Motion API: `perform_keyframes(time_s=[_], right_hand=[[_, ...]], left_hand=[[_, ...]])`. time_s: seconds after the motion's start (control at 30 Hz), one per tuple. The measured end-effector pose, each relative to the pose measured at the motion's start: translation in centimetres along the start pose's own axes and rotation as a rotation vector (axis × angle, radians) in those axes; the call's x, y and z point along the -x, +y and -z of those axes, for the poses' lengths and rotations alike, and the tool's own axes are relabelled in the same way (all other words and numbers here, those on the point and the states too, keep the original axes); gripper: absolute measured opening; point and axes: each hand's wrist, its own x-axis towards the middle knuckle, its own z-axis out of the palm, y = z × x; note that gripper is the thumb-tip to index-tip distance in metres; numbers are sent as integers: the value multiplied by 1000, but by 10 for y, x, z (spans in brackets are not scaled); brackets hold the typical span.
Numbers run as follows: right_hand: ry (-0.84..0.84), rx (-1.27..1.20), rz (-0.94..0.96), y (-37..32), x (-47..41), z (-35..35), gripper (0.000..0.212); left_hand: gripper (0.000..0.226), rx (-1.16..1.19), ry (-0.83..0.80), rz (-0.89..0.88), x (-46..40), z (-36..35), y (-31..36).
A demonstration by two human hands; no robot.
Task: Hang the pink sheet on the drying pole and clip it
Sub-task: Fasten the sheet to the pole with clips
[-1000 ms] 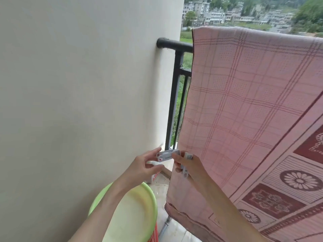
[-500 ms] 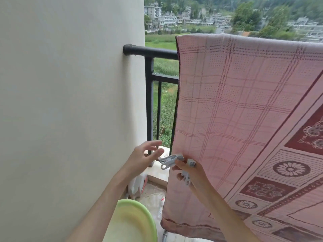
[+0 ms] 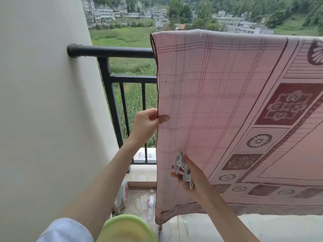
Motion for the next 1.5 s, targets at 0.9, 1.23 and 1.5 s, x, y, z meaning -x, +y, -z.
perform_keyframes(time_s=[0.9,1.23,1.5], right_hand=[[-97,-133,217,48,-19,-67,14],[-126,-293,362,48,-29,-93,88],[-186,-462,403,47,-36,-104,83]], left_hand=[[6,-244,-157,-14,6,29,-2],[14,-392,-108,21,5,35,10],[21,-415,-52,4,7,38,9]])
